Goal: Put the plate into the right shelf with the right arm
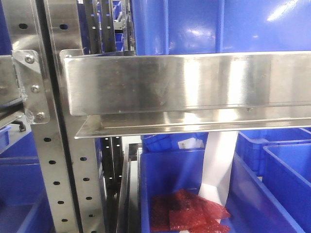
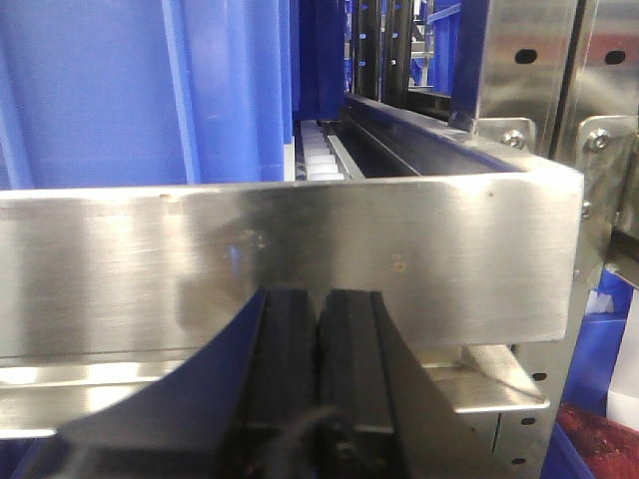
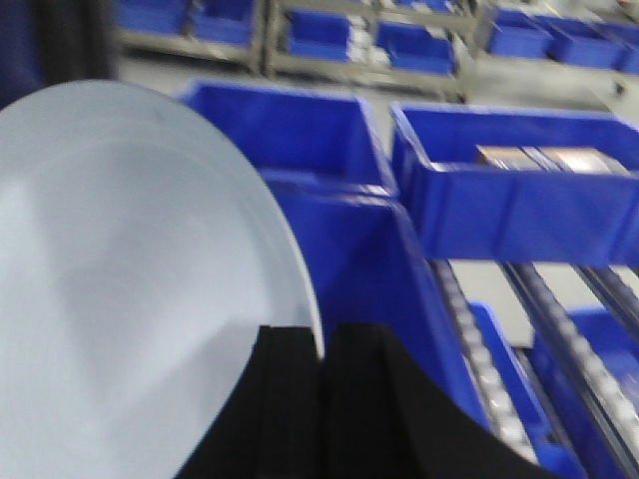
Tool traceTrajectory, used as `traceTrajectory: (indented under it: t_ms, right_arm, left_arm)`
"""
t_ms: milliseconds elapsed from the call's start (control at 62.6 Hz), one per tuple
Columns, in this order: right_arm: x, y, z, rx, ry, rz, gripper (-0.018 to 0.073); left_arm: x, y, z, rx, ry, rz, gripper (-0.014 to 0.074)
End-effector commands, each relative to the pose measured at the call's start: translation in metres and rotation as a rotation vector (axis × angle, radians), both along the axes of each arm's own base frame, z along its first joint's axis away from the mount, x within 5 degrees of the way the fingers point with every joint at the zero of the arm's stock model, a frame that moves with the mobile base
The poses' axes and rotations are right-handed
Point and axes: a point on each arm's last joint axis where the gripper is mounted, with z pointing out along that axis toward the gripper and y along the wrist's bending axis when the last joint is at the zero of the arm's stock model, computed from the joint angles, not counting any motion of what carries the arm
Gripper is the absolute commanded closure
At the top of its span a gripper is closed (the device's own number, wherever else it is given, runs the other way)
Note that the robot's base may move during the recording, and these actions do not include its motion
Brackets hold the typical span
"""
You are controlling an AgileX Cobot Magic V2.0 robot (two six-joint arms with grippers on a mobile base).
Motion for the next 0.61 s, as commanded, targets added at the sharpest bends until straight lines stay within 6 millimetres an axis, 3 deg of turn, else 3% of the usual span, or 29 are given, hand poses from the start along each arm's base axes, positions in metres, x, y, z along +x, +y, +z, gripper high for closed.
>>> traceTrajectory:
  t_ms: [0,303,447,591]
  right_arm:
    - [0.011,-0.002,0.013,-0.013,-0.128,0.005,0.0504]
    - [0.074,0.019,-0.041,-0.06,0.006,0.021,0.0504]
    - [0.092,0.024,-0.063,-0.077,0.064,0.021,0.0501]
    - [0.097,0.025,-0.071,-0.085,0.092,0.017,0.048]
  left_arm:
    - [-0.001,0.001,0.005,-0.007,-0.08,0.01,0.0643]
    - [-0.001,0.001,0.005,-0.007,-0.08,0.01,0.0643]
    - [-0.001,0.001,0.005,-0.007,-0.08,0.01,0.0643]
    - [-0.001,0.001,0.005,-0.007,-0.08,0.01,0.0643]
